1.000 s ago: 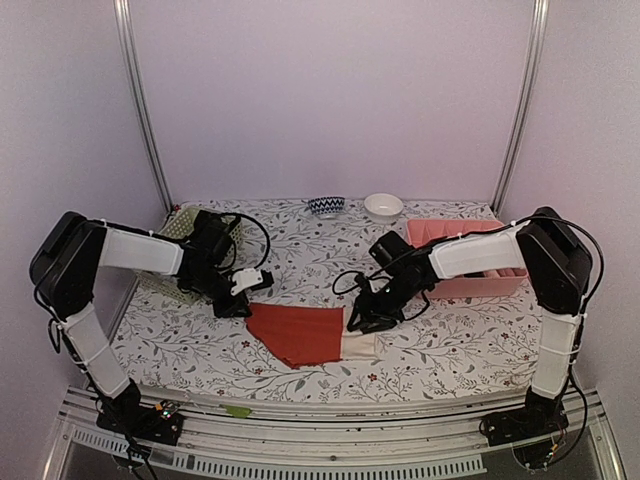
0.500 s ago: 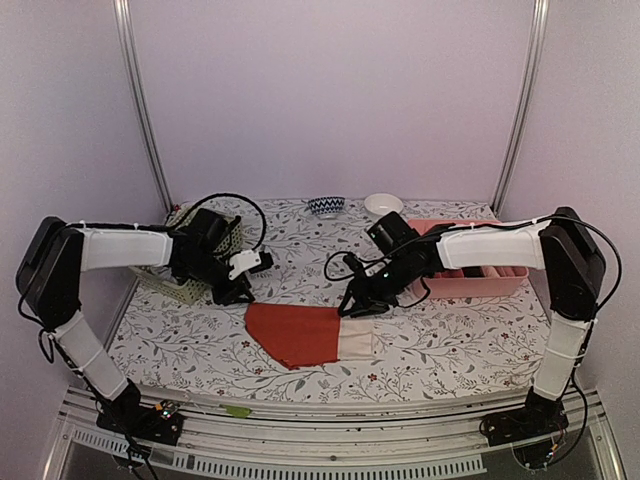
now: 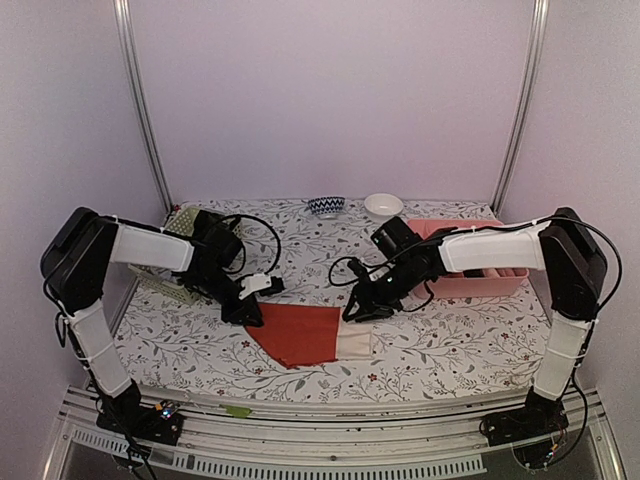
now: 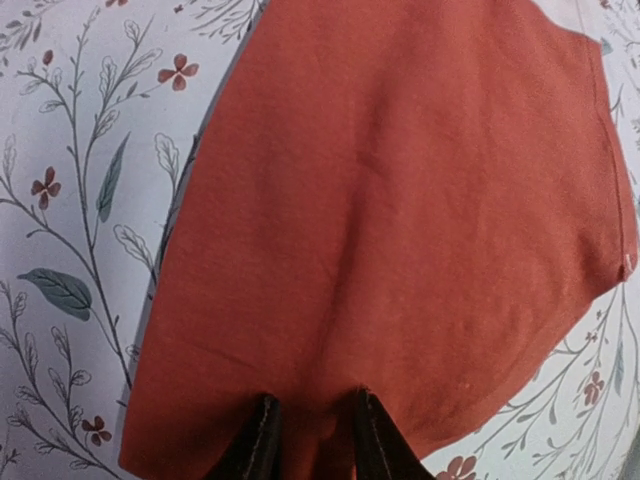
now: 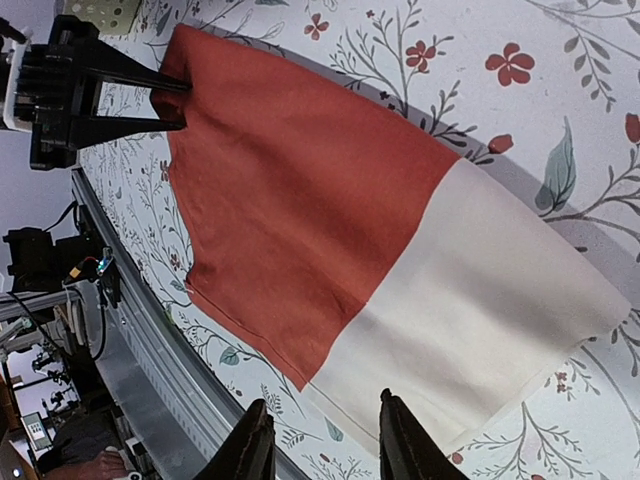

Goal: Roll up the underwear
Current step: Smooth out the underwear at the center of the board.

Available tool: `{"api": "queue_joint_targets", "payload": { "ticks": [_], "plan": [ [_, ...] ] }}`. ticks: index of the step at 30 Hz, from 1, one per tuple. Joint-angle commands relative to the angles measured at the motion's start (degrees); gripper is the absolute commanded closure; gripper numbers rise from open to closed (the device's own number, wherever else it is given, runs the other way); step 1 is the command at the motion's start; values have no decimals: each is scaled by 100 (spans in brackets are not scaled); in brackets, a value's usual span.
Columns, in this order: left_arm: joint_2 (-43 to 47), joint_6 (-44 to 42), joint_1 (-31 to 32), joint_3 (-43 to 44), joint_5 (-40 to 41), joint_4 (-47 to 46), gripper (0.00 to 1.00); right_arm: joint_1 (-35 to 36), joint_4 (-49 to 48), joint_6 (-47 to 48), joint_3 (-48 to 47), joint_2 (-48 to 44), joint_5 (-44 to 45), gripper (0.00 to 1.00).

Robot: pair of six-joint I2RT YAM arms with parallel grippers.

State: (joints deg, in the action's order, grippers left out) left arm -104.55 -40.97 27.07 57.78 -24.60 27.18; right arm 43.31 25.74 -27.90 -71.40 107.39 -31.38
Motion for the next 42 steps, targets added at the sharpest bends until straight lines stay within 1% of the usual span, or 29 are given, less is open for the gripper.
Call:
{"api": "queue_joint_targets", "payload": {
  "ticks": [1,5,7,10,11,14,16,17,18,19,20,22,23,25,26,28,29,30,31,34,39,42],
  "plan": [
    [-156,-552,-388,-3,494,423,74,-59,-93,130,168,-480,84,62],
    [-81,-1022,-638,168,532,568,70,-52,-313,336,433,-792,140,61],
    [218,-1230,-621,186,227,582,67,18,-385,603,458,-1012,332,60],
    [823,-1306,-566,194,-315,515,62,194,-498,1233,472,-1423,913,59],
    [1008,-1251,-555,217,-445,468,60,246,-573,1425,476,-1601,1120,57],
    [1605,-960,-562,332,-684,288,55,297,-886,1792,454,-2155,1701,46],
    [2031,-719,-563,352,-734,-57,47,293,-1119,2074,427,-2466,1952,36],
    [2267,-574,-567,345,-754,-283,37,293,-1227,2156,405,-2570,2001,26],
    [2542,-408,-564,254,-778,-585,21,298,-1384,2269,411,-2650,2018,14],
    [2721,-223,-558,134,-780,-951,10,295,-1588,2350,445,-2694,2100,2],
    [2883,11,-554,-32,-769,-1357,4,292,-1798,2340,477,-2710,2309,1],
    [3114,385,-526,-408,-746,-1997,4,287,-1962,1996,440,-2652,2822,1],
    [3172,424,-494,-502,-815,-2070,4,285,-2010,1818,422,-2598,2820,1],
    [3139,111,-439,-457,-1178,-1544,4,287,-1915,2149,303,-2417,2190,1],
    [3086,15,-394,-416,-1320,-1211,4,279,-1584,2434,171,-2187,1837,1],
    [3016,17,-326,-531,-1267,-913,4,283,-770,2689,-390,-1653,1297,2],
    [3023,23,-311,-647,-1222,-877,4,292,-378,2884,-600,-1358,1183,5],
    [3055,27,-280,-848,-1190,-902,4,313,-131,2985,-705,-1112,1186,9],
    [3100,21,-250,-1006,-1139,-965,4,342,30,3082,-727,-891,1286,10],
    [3213,-11,1,-1411,-768,-1143,4,463,253,3304,-783,-356,1853,12],
    [3244,107,226,-1726,-453,-1321,4,691,538,3458,-1130,373,2110,20],
    [3203,204,271,-1799,-371,-1388,4,842,675,3536,-1303,802,2305,22]
  ]
}}
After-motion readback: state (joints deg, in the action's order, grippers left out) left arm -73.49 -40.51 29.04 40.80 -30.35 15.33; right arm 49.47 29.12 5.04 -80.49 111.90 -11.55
